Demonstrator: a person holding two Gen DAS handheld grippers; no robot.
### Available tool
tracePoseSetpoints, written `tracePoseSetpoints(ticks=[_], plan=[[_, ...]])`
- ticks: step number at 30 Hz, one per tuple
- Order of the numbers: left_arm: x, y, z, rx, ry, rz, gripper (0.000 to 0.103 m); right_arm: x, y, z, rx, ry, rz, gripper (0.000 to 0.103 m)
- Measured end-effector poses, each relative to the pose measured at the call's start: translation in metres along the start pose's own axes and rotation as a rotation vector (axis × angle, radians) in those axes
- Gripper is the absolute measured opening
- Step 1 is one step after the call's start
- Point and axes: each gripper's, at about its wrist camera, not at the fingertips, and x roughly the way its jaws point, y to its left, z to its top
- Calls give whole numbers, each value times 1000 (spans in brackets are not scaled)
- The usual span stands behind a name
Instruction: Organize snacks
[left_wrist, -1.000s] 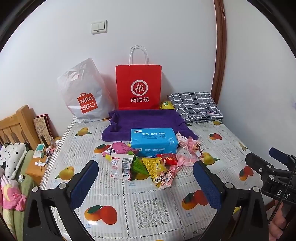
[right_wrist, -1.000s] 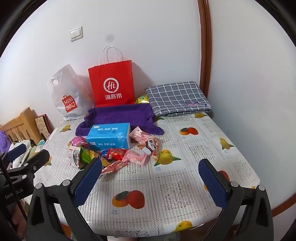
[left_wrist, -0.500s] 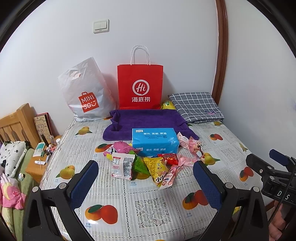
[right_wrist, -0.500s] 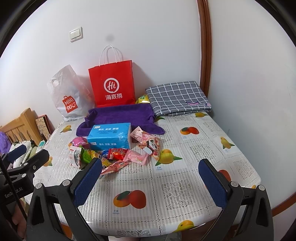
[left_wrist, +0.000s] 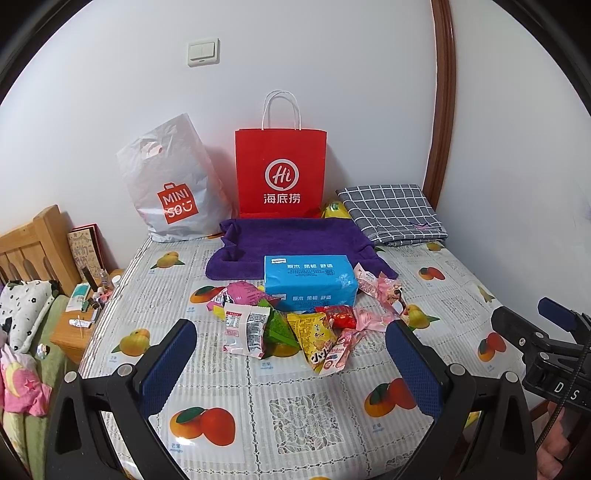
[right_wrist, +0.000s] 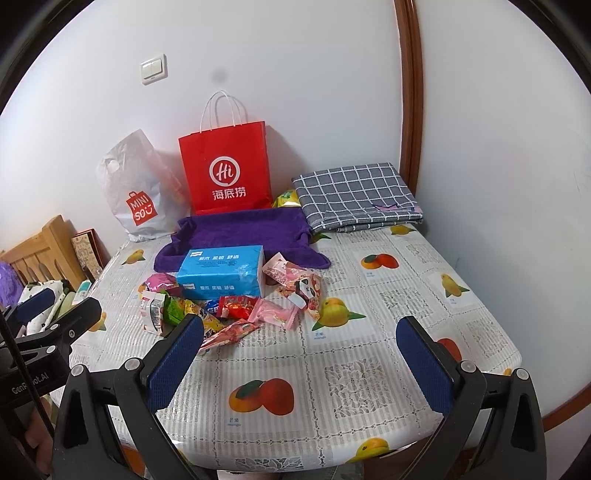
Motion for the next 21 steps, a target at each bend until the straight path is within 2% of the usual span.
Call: tracePoseSetpoints(ticks=[21], plan=[[0,1,0,-1,-1,-1,103,-7,2,0,-3,-14,1,103]])
